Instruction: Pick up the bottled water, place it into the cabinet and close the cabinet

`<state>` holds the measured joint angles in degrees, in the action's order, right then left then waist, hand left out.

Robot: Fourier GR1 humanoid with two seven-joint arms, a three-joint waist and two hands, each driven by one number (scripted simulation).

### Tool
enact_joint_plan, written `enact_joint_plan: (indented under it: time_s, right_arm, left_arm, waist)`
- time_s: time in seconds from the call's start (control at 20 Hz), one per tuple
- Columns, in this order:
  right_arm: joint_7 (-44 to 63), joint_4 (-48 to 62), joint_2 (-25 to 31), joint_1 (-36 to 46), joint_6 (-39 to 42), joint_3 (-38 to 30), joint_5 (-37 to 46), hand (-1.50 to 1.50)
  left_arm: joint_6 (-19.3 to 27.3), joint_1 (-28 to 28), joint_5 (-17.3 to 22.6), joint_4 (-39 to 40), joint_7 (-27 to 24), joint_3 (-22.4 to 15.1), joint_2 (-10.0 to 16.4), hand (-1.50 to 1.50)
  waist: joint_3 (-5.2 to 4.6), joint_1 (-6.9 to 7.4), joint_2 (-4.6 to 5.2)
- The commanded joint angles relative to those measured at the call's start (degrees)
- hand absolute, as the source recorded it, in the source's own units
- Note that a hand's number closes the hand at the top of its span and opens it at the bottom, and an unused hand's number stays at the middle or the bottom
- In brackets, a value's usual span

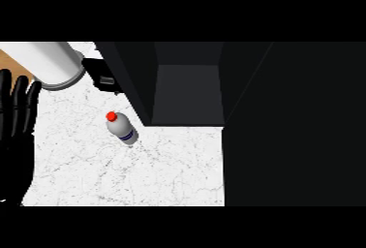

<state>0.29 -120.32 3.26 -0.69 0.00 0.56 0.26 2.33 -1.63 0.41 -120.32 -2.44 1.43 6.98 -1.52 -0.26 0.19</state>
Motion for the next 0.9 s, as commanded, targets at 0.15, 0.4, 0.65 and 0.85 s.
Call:
enact_joint_plan:
  time_s: [0.15,0.4,0.65,0.85]
  right_arm:
    - [1.36,-5.93,-0.27,-5.26,0.85,4.85,4.52,-1.50]
    - [6.40,-9.35,3.48,-6.75,9.89,5.85,-7.85,-1.50]
    - [9.29,-15.38,1.20,-10.93,7.74,10.40,-4.29,-1.50]
    - [15.49,-23.57,3.83,-13.58,9.58,7.02,-10.54,-1.50]
  left_arm:
    - [1.32,-2.46,-1.43,3.47,0.42,0.26,-1.34,-1.50]
    - [1.31,0.69,7.50,3.70,9.25,0.68,-4.87,-1.50]
    - [4.51,0.49,5.15,-3.39,16.65,-2.97,-6.09,-1.50]
    - [6.69,1.68,1.40,-6.82,20.51,-5.81,-6.69,-1.50]
  waist:
    - [1.52,0.03,-0.25]
    - [1.50,0.08,-0.30]
    - [1.54,0.13,-0.27]
    - [1.54,-0.04,-0.30]
